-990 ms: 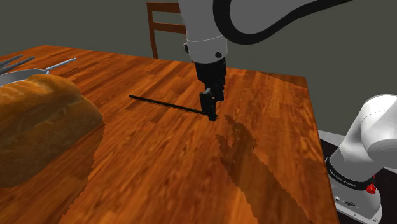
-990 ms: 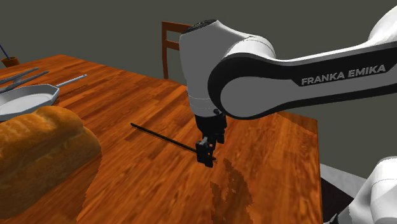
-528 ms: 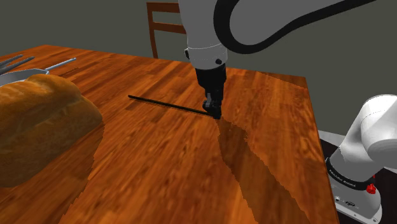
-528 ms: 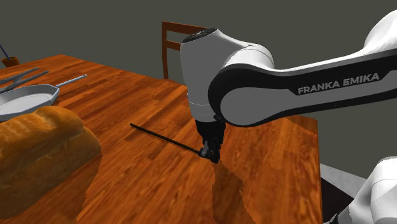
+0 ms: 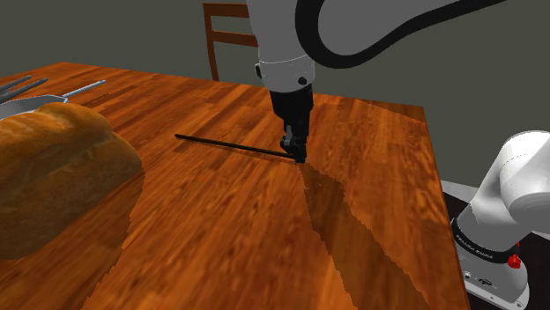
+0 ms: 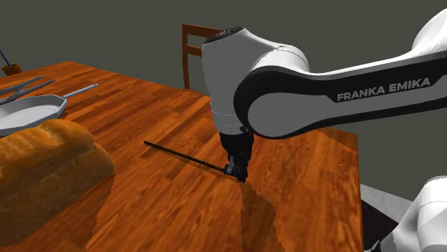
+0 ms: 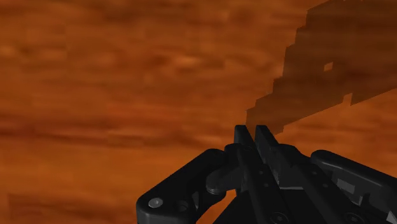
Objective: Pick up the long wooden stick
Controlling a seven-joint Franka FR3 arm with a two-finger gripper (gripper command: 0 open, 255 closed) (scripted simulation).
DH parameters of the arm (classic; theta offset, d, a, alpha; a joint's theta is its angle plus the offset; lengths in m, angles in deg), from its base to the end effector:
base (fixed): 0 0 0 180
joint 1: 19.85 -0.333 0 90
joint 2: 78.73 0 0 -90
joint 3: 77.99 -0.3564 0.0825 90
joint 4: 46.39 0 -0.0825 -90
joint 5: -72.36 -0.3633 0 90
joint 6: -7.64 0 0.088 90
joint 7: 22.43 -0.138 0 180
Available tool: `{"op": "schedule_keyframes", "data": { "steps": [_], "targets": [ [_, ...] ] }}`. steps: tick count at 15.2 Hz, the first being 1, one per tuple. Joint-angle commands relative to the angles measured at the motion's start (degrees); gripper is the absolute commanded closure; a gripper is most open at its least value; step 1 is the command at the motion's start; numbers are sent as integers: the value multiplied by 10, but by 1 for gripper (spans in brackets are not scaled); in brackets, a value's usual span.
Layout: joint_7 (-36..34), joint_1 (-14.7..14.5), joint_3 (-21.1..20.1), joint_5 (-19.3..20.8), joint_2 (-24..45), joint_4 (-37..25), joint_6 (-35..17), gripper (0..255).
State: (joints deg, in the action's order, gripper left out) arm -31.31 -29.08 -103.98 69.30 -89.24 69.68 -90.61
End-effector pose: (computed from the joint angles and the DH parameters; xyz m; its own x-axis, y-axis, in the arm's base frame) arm 0.3663 0.2816 0.5231 0.8993 0.4148 -0.1382 0.4247 -0.9039 0.0508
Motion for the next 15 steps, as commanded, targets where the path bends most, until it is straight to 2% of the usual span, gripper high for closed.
{"op": "schedule_keyframes", "data": {
  "steps": [1,13,15],
  "targets": [
    [1,0,1,0,-1,-12,13,255],
    [1,3,4,3,2,-107,106,255],
    [1,3,4,3,2,-108,107,255]
  ]
}}
